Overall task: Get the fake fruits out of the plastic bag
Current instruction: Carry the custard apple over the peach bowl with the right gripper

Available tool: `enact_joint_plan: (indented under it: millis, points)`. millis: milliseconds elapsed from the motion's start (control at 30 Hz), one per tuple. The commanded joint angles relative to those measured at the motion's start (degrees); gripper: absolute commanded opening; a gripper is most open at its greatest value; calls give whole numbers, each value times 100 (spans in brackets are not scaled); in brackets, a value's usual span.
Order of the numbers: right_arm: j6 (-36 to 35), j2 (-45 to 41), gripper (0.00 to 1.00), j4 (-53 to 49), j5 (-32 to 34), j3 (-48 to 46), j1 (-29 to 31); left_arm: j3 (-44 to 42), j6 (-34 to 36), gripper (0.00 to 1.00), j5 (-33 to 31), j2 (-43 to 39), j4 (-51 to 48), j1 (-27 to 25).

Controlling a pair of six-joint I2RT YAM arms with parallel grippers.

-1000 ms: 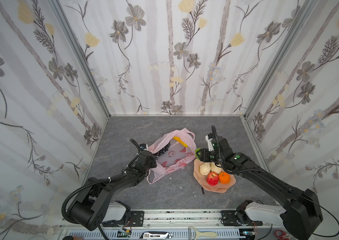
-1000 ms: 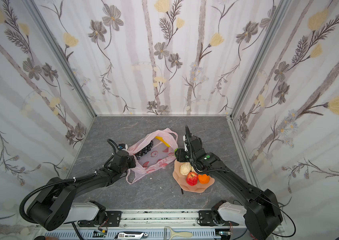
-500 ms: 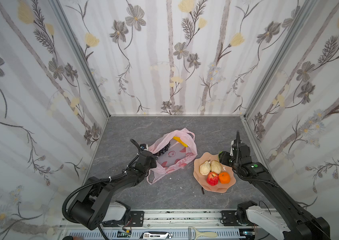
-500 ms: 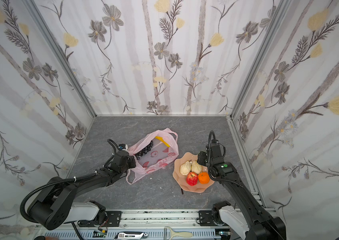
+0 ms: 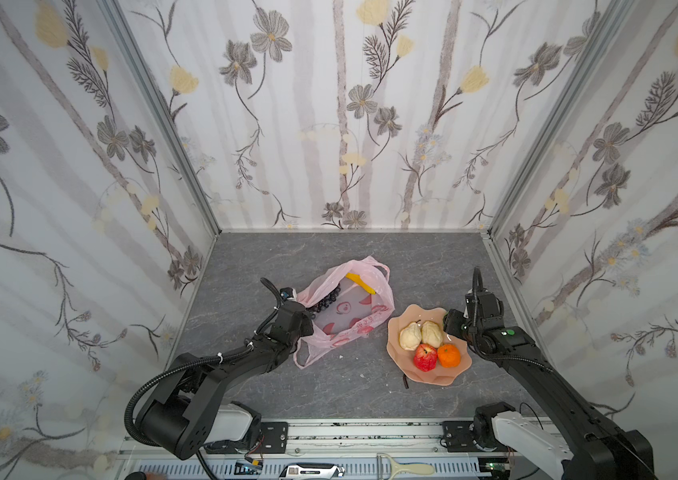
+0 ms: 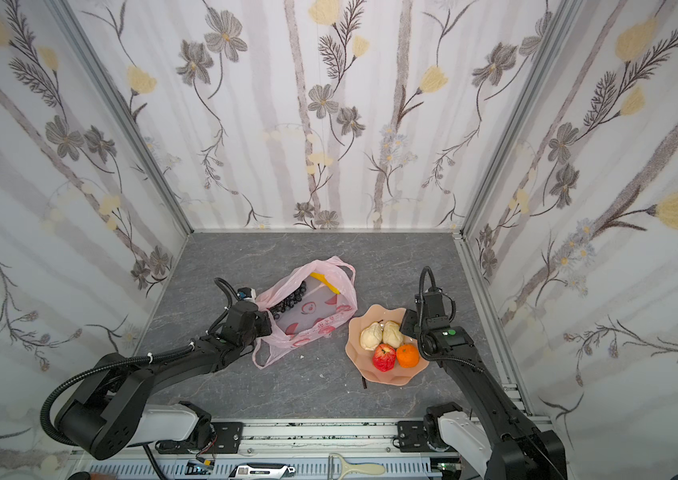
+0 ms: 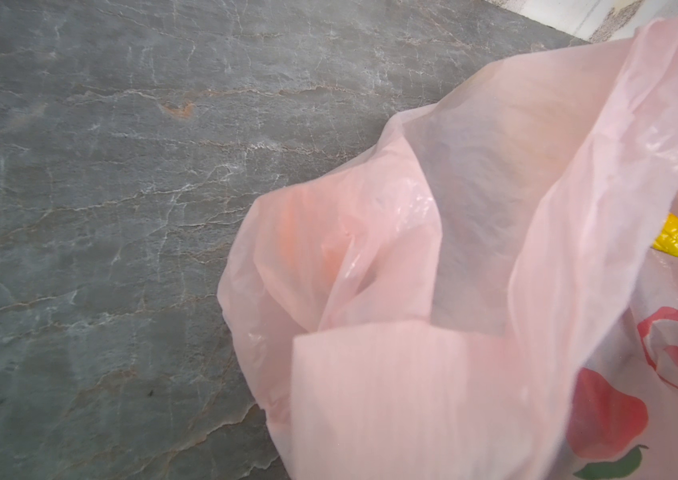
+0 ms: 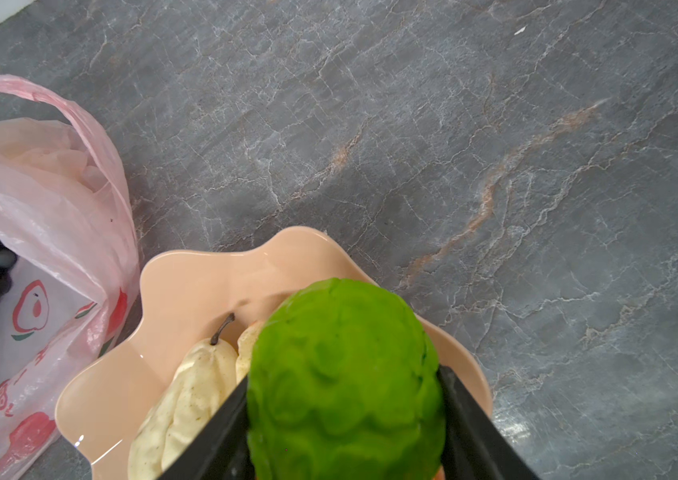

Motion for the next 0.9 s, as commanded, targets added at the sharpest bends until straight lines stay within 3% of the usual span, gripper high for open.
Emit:
enact_joint_plan:
  millis: [0,867]
  points:
    - [-84,73,56,-8,44,-18,-3,39,14,9,-55,10,120,4]
    - [-229,520,55,-26,-80,44,224,36,17,9,-64,-31,118,-3]
